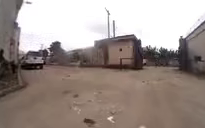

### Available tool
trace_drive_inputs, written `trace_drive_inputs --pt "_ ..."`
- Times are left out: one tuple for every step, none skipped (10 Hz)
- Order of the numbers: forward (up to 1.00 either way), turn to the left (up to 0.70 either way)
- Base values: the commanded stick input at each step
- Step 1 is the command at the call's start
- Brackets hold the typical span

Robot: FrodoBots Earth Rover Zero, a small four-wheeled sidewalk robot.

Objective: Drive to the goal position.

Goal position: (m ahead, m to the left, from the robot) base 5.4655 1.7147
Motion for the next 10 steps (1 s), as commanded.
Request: trace_drive_inputs --pt "0.30 0.00" --pt "0.30 0.00" --pt "0.30 0.00" --pt "0.30 0.00" --pt "0.30 0.00" --pt "0.30 0.00" --pt "0.30 0.00" --pt "0.30 0.00" --pt "0.30 0.00" --pt "0.30 0.00"
